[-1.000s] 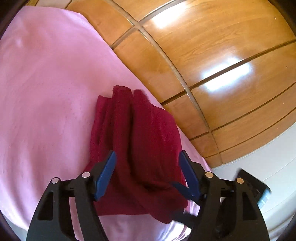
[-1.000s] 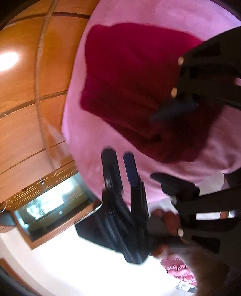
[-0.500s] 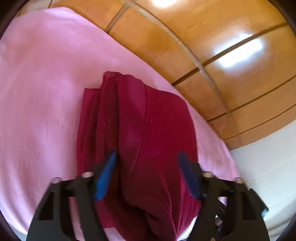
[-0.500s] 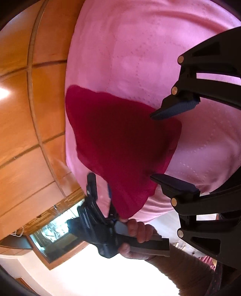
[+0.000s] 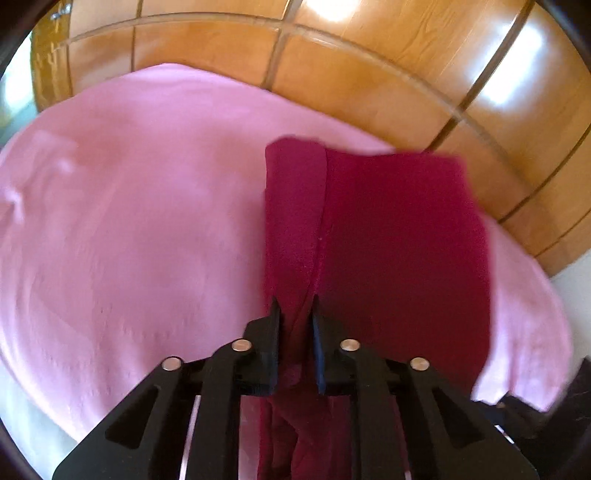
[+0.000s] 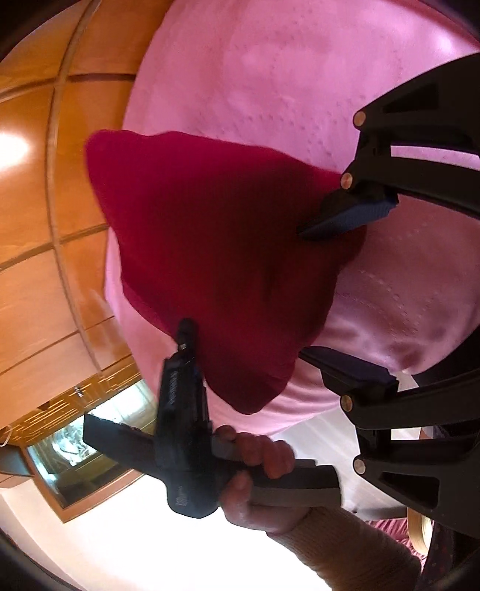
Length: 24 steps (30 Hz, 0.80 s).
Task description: Fold small clothes
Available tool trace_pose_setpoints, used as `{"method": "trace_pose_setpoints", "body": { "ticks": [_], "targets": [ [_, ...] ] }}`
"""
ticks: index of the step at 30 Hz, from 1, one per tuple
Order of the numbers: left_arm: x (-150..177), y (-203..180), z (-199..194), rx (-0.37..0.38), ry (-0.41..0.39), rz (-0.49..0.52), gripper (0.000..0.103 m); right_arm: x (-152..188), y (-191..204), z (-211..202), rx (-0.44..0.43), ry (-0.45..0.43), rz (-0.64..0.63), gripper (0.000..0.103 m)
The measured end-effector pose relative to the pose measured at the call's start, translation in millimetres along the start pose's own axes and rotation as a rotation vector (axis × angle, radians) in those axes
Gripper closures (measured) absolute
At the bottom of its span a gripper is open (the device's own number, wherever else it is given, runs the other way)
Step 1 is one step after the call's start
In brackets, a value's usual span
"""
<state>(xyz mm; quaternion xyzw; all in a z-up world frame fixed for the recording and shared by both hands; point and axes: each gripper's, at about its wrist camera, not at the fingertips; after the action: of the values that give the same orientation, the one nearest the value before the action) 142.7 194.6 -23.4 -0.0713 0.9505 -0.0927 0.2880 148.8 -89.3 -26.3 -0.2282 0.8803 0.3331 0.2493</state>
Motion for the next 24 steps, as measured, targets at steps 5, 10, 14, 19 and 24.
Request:
{"method": "trace_pose_setpoints", "body": {
  "ticks": [5,10,14,19,24],
  "targets": [
    [4,-2,-15,-0.02,-0.075,-0.03,0.081,-11,-11,-19,-0.061,0.026,0.016,0.042],
    [4,-12,-32,-0.084,-0.164,0.007,0.081,-56,-32,-55,-0.081,-0.109,0.092,0.035],
    [4,-14,-30,-0.09,-0.159,0.015,0.081,-99,-48,-41,-0.031,-0.158,0.14,0.028],
    [5,-9,-22,-0.09,-0.14,0.021,0.081,-134,-66,6,0.066,-0.1,0.164,0.025],
    [10,-4,-7,-0.09,-0.119,0.033,0.081,-141,-86,38,0.172,-0.046,0.2,0.015]
  ]
}}
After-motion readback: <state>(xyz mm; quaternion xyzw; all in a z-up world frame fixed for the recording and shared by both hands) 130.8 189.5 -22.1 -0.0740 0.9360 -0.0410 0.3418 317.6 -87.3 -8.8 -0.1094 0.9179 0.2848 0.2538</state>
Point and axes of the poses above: each gripper's, at about its wrist camera, not at the fingertips, and z roughly the way its jaws point, y to its left, x to its underside, and after that the axes turned 5 degrees about -x, right-handed
